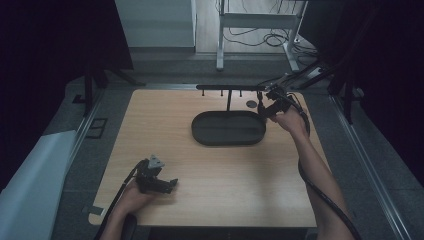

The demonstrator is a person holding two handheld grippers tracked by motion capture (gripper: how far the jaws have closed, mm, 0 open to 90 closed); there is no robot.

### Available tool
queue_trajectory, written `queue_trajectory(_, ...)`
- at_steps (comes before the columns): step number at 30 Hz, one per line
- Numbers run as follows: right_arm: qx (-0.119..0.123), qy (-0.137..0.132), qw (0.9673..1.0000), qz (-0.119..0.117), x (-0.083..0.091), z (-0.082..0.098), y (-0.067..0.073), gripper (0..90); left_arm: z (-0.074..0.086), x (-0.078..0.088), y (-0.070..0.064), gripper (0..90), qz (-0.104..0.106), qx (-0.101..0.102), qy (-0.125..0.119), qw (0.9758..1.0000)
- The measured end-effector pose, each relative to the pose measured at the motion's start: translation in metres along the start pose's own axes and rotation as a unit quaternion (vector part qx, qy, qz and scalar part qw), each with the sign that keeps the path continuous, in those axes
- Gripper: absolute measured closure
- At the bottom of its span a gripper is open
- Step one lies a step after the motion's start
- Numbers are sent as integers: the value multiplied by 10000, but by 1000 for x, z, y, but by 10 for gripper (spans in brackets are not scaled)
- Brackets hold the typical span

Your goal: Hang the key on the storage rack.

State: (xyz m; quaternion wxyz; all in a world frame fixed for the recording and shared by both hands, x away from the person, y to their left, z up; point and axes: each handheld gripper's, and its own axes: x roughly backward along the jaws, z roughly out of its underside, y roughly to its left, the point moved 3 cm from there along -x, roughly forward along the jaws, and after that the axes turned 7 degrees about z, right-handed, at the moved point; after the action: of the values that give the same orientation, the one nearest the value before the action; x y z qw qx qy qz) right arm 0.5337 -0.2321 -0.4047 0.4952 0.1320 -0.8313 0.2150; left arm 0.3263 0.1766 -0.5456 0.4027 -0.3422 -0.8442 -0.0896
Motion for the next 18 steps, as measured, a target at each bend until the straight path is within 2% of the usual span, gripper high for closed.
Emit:
queue_trajectory(7, 129, -165, 9996, -163, 8, 11, 3, 132, 0, 0, 0, 0, -4, -24, 3, 10000)
queue_trajectory(12, 229, -316, 9985, -377, 11, 18, 8, 87, 0, 0, 0, 0, -3, -24, 4, 10000)
queue_trajectory(18, 146, -526, 9971, -531, 16, 26, 11, 29, 0, 0, 0, 0, 0, -22, 6, 10000)
